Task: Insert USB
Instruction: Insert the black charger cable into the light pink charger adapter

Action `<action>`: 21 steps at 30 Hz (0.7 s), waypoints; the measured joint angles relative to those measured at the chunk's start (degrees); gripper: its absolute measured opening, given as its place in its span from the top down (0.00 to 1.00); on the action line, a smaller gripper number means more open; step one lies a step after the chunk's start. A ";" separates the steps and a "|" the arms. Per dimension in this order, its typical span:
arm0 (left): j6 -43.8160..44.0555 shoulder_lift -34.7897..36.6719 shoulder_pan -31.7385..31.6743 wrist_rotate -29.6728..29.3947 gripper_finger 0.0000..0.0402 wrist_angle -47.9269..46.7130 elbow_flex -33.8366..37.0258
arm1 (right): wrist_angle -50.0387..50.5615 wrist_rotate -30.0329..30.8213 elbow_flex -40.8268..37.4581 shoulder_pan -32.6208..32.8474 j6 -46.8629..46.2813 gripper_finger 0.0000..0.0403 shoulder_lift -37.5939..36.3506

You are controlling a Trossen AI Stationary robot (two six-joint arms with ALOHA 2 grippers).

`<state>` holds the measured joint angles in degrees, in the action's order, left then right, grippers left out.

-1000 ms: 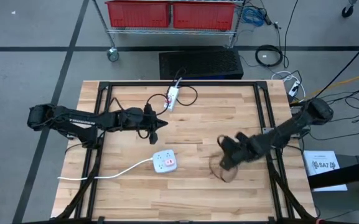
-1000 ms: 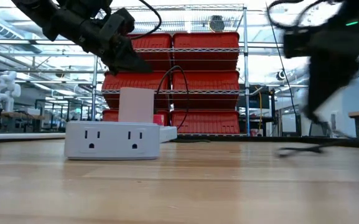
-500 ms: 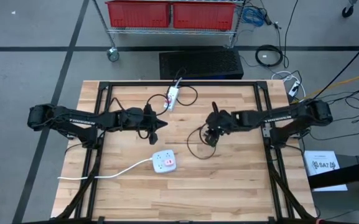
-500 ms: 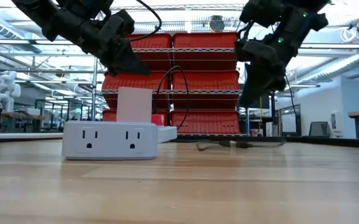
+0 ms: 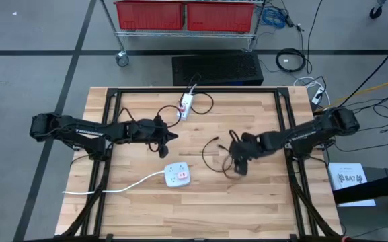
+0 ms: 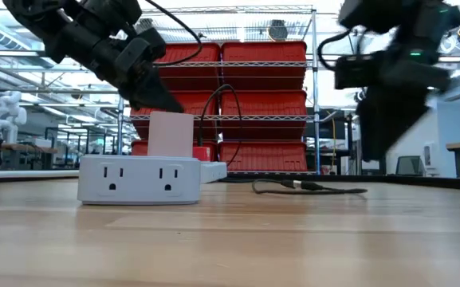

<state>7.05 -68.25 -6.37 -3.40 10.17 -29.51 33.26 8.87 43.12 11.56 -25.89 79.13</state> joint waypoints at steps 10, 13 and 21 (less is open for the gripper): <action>-1.40 0.00 -0.04 -0.52 1.00 0.45 0.80 | -8.19 16.51 -5.51 8.80 8.35 0.49 0.62; -1.38 0.00 -0.04 -0.55 1.00 0.45 0.80 | -10.07 16.41 -5.75 9.11 13.17 0.49 1.81; -1.39 0.00 -0.04 -0.55 1.00 0.46 0.80 | -13.31 14.62 -5.75 10.53 21.75 0.49 5.73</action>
<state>5.65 -68.25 -6.42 -3.95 10.63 -28.71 19.95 23.49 37.36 22.08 -4.14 84.87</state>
